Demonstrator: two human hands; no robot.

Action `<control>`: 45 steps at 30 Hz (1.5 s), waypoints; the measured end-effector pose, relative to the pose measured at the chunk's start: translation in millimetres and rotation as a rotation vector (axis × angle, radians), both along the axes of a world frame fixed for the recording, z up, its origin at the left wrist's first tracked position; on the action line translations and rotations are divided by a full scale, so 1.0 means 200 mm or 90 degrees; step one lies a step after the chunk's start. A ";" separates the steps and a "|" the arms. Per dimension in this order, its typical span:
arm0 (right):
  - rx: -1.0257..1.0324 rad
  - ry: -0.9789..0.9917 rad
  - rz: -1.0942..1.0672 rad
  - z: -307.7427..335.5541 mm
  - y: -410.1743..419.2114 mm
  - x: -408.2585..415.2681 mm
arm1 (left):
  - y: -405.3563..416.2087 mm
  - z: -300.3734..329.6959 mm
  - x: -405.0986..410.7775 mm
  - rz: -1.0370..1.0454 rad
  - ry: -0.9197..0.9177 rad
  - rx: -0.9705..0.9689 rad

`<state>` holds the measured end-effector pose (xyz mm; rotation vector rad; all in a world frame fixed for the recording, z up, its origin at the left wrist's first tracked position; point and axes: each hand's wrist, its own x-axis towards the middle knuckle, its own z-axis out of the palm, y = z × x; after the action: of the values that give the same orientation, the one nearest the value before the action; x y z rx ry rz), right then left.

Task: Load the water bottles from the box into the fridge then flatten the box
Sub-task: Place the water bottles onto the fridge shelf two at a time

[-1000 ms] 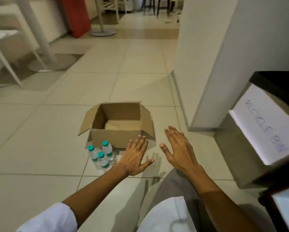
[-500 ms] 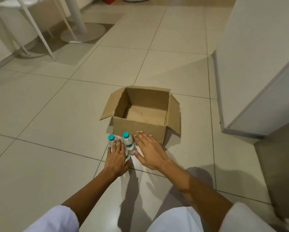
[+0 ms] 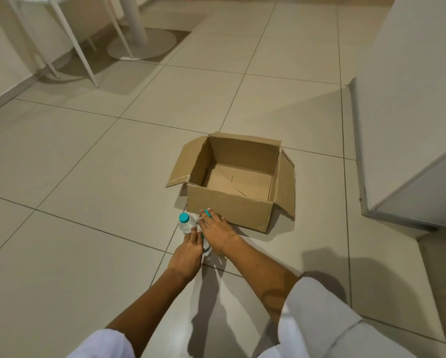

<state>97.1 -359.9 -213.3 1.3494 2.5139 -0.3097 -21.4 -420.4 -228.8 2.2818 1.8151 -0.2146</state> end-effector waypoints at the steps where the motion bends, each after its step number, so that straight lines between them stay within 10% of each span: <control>1: 0.017 0.009 -0.004 -0.01 0.00 0.00 | 0.01 0.00 -0.01 -0.010 -0.002 0.005; 29: -0.012 0.316 -0.307 0.30 -0.10 0.76 | 0.24 0.34 0.43 0.059 -0.182 -0.112; 45: 0.189 0.221 -0.461 1.36 -0.88 1.72 | 0.00 1.55 1.47 -0.392 -0.291 -0.177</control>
<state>442.0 -535.9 58.3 2.4996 2.2755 -0.3352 272.5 -419.9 81.7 2.3624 0.7895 -0.0278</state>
